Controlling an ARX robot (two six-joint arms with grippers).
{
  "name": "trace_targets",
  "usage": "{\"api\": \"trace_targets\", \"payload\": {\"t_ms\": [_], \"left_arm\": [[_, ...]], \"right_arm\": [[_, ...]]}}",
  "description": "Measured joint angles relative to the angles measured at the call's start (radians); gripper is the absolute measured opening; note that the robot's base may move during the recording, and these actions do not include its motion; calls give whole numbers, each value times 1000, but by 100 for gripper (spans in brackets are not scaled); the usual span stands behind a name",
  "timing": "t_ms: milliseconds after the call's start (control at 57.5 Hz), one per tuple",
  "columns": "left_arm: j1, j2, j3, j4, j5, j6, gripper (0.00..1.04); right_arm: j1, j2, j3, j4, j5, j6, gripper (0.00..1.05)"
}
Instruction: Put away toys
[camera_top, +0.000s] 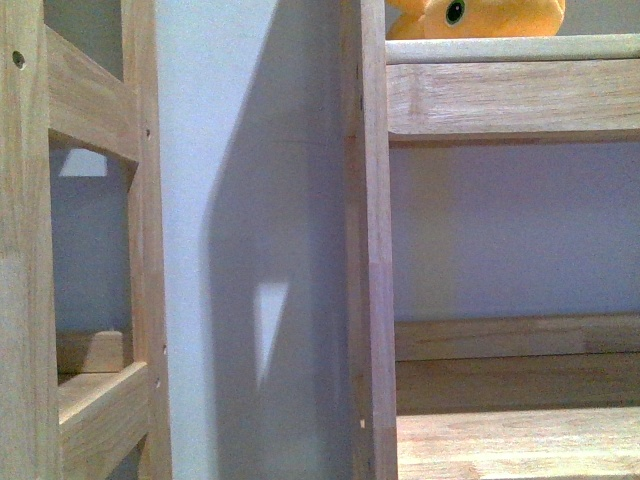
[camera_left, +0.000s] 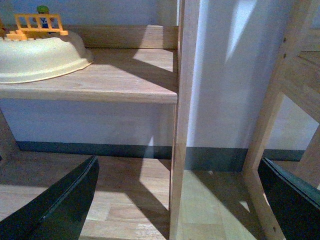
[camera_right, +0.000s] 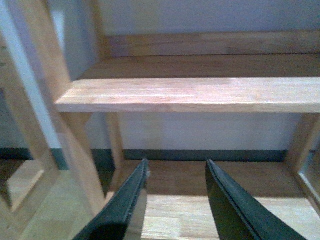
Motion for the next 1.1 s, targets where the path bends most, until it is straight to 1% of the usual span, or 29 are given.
{"api": "trace_targets", "payload": {"t_ms": [70, 226, 608, 921, 939, 973, 1095], "left_arm": [[0, 0, 0, 0, 0, 0, 98], [0, 0, 0, 0, 0, 0, 98], [0, 0, 0, 0, 0, 0, 98], [0, 0, 0, 0, 0, 0, 98], [0, 0, 0, 0, 0, 0, 98], [0, 0, 0, 0, 0, 0, 98], [0, 0, 0, 0, 0, 0, 98]], "right_arm": [[-23, -7, -10, 0, -2, -3, 27], [-27, -23, -27, 1, -11, -14, 3], [-29, -77, -87, 9, -13, -17, 3], [-29, -82, -87, 10, -13, -18, 3], [-29, -82, -87, 10, -13, -19, 4], [-29, -83, -87, 10, -13, -19, 9], [-29, -83, -87, 10, -13, -19, 30]]}}
